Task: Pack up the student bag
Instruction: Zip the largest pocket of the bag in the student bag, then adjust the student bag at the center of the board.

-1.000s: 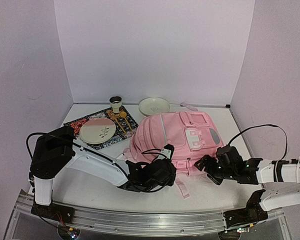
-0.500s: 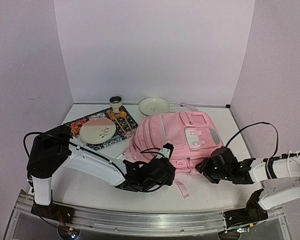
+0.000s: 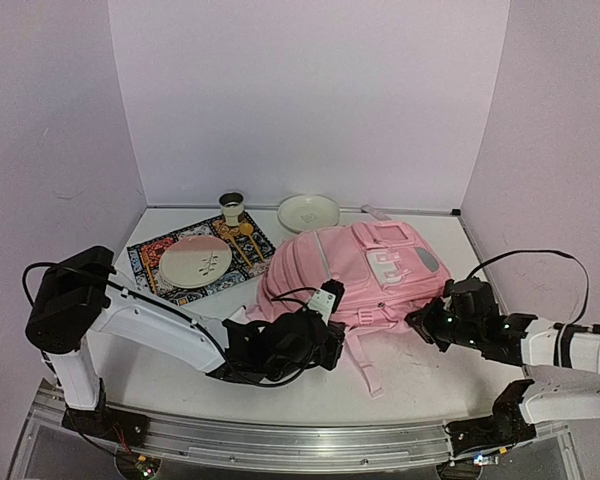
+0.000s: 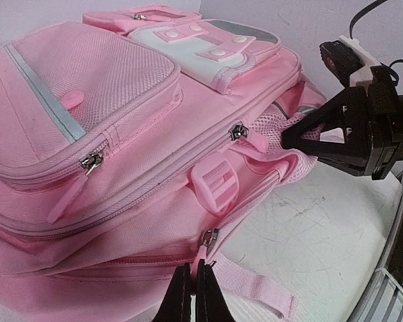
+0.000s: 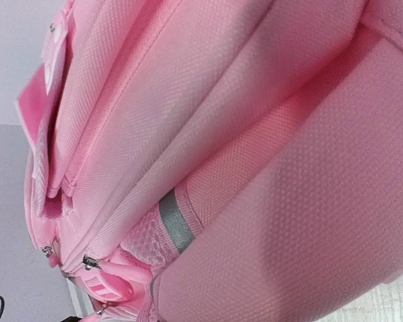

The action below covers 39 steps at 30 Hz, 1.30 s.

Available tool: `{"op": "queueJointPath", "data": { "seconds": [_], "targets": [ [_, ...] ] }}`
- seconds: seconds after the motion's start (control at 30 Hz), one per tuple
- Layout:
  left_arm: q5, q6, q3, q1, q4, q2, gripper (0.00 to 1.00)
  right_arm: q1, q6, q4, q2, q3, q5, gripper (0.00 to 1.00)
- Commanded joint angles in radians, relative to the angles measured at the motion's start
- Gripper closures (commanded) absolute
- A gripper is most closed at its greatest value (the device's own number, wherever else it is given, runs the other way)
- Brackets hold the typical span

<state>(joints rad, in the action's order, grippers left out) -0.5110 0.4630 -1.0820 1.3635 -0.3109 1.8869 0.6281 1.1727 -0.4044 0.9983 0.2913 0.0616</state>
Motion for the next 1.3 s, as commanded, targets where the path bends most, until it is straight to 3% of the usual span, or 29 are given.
{"op": "queueJointPath", "data": {
  "seconds": [0.0,0.33,0.53,0.7,0.83,1.13,1.27],
  "targets": [
    [-0.178,-0.029,0.071,-0.013,0.012,-0.127,1.00,-0.108,-0.080,0.168,-0.045,0.006,0.190,1.00],
    [-0.195,-0.012,0.173,-0.031,-0.004,-0.192,0.99,-0.169,-0.140,0.169,0.025,0.065,0.165,1.00],
    [-0.046,-0.046,0.127,-0.030,-0.019,-0.151,0.79,-0.169,-0.204,0.145,0.078,0.109,0.035,0.94],
    [-0.013,-0.079,0.089,-0.031,-0.023,-0.116,0.69,-0.167,-0.260,0.147,0.101,0.113,-0.109,0.67],
    [-0.005,-0.080,0.081,-0.047,-0.020,-0.107,0.59,-0.156,-0.302,0.256,0.053,0.133,-0.123,0.50],
    [0.028,-0.054,0.114,-0.098,-0.018,-0.135,0.52,-0.091,-0.343,0.475,-0.053,0.226,-0.123,0.37],
    [0.032,-0.040,0.133,-0.119,-0.016,-0.152,0.44,-0.050,-0.332,0.523,-0.078,0.259,-0.106,0.31]
  ]
}}
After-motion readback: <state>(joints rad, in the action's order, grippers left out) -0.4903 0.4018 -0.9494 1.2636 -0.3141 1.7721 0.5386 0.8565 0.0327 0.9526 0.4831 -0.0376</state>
